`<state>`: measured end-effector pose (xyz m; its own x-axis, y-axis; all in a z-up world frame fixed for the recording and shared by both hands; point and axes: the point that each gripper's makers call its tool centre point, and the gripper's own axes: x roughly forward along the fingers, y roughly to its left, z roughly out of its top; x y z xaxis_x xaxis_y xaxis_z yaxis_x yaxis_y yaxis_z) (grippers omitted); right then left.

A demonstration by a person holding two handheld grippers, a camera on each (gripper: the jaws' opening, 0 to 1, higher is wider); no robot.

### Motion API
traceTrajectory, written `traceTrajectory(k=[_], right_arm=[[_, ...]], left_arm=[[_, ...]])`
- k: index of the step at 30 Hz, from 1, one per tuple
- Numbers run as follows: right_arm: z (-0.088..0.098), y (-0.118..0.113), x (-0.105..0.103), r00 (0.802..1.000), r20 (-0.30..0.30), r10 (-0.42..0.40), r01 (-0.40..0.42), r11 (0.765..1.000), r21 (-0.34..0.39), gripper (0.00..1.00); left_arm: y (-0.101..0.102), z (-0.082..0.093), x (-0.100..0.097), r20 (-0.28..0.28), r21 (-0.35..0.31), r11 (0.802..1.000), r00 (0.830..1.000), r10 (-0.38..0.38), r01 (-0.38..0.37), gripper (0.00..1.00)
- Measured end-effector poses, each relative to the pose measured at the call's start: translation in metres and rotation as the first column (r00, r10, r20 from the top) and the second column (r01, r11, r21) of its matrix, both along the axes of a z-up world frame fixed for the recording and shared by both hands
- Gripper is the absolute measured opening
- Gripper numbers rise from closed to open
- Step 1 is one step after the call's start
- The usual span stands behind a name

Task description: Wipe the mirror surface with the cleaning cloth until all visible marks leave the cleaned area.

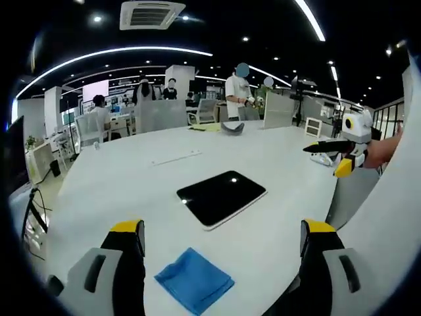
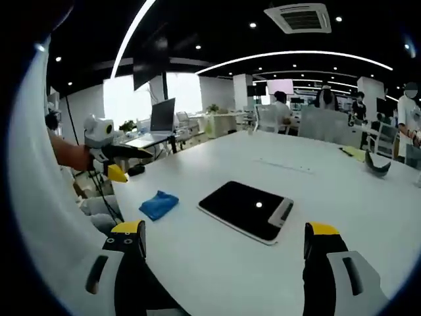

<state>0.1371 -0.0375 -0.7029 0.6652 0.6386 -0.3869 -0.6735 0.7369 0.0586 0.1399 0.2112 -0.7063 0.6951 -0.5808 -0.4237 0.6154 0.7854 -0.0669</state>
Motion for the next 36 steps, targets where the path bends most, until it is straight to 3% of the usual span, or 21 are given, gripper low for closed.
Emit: traceTrajectory(k=[10, 12, 36], right_arm=[[-0.002, 0.001, 0.001, 1.0, 0.0, -0.001, 0.001, 1.0, -0.009, 1.0], [0.0, 0.001, 0.003, 1.0, -0.018, -0.014, 0.014, 1.0, 0.019, 1.0], [-0.002, 0.008, -0.002, 1.0, -0.013, 0.008, -0.008, 1.0, -0.011, 1.0]], left_arm=[[0.004, 0.001, 0.001, 0.005, 0.002, 1.0, 1.0, 0.002, -0.002, 0.99], [0.005, -0.002, 0.001, 0.0, 0.002, 1.0, 1.0, 0.005, -0.005, 0.99], [0.018, 0.0, 0.001, 0.011, 0.004, 1.0, 1.0, 0.027, -0.027, 0.99]])
